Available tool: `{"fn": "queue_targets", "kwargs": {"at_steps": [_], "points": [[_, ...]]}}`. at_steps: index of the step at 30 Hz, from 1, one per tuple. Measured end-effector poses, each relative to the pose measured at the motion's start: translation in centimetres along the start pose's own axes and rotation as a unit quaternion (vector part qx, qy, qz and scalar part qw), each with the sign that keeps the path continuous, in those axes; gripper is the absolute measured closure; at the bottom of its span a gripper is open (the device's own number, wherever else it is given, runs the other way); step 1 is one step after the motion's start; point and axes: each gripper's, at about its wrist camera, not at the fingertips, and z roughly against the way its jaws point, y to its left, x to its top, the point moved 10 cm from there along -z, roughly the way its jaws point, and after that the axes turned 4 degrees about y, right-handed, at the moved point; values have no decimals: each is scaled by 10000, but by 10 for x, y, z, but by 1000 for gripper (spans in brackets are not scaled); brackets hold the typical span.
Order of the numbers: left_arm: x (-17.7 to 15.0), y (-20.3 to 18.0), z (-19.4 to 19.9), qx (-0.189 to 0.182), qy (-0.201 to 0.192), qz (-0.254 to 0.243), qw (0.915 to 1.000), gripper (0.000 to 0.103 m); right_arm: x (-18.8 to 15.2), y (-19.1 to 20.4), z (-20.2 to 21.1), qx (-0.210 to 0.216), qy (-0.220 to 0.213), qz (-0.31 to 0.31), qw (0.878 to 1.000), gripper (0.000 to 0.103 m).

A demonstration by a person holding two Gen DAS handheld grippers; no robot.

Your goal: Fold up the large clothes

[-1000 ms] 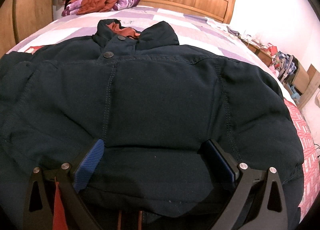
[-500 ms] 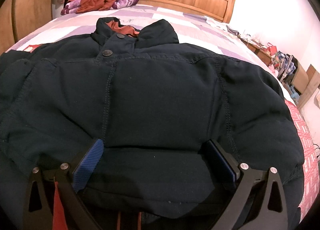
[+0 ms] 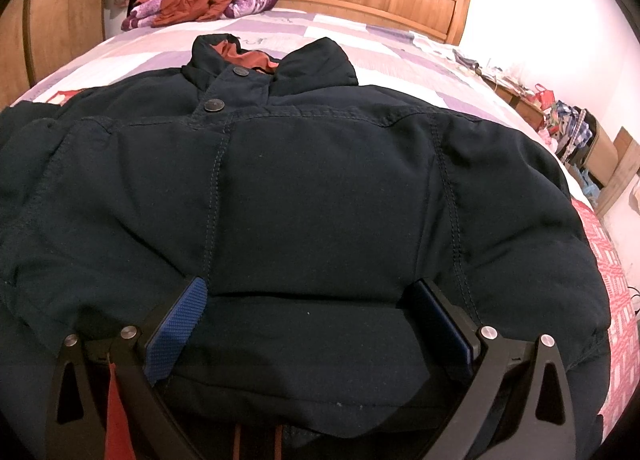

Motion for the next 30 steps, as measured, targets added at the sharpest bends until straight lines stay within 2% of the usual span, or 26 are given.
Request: {"fn": "queue_targets", "kwargs": {"at_steps": [4, 6, 11, 14, 16, 19, 22, 25, 27, 29, 30], "points": [[16, -81, 24, -498, -143, -560, 9971, 86, 0, 0, 0, -4, 3, 3, 10000, 0], [17, -133, 37, -793, -213, -857, 9929, 86, 0, 0, 0, -6, 4, 5, 10000, 0], [-4, -250, 60, -1466, -157, -1418, 9789, 86, 1, 0, 0, 30, 35, -6, 10000, 0], [-32, -318, 71, -1859, -33, -1654, 9685, 86, 4, -2, 6, 150, 110, -72, 9998, 1], [-63, -366, 76, -2086, 85, -1920, 9589, 86, 6, -10, 19, 138, 123, -155, 9997, 1], [-115, -427, 74, -2345, 354, -2235, 9454, 86, 6, -40, 58, 217, -212, -509, 9982, 1], [-173, -472, 63, -2380, 701, -2497, 9360, 86, -8, -77, 93, 100, -472, -571, 9972, 1], [-248, -502, 32, -1930, 1036, -3042, 9271, 83, -30, -111, 117, -39, -542, -537, 9971, 1], [-283, -508, 20, -1666, 1125, -3390, 9190, 79, -45, -130, 126, -96, -499, -587, 9970, 1], [-309, -516, 22, -1486, 940, -3740, 9106, 68, -65, -150, 130, -130, -368, -689, 9969, 1], [-319, -522, 28, -1497, 882, -3853, 9063, 51, -74, -158, 129, -148, -283, -748, 9967, 1]]}}
